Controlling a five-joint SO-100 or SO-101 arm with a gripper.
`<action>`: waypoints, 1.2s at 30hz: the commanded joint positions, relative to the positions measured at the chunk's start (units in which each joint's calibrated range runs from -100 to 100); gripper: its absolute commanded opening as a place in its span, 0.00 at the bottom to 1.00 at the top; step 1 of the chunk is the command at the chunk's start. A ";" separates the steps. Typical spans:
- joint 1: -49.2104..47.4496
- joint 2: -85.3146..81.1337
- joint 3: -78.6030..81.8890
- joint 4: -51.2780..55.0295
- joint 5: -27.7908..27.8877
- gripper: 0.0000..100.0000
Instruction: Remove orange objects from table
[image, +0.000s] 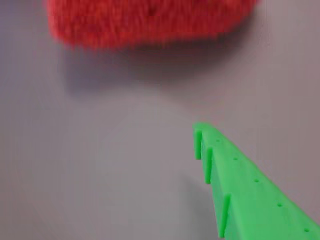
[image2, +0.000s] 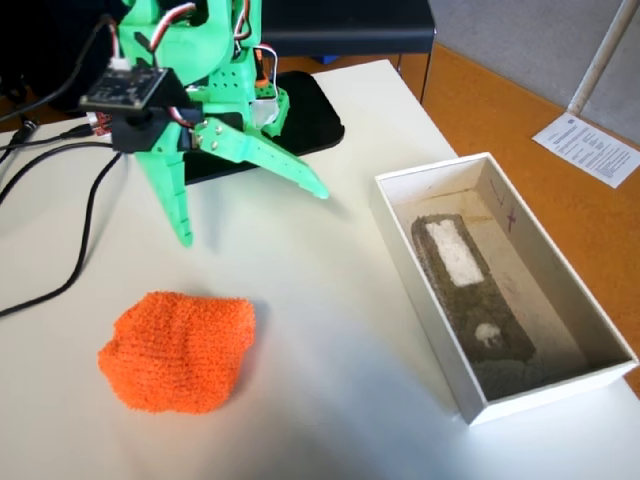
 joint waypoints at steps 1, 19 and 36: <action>1.99 22.72 -21.79 0.57 -0.49 0.65; 11.82 56.87 -63.55 25.05 1.71 0.65; 5.24 66.78 -64.33 16.38 -0.05 0.21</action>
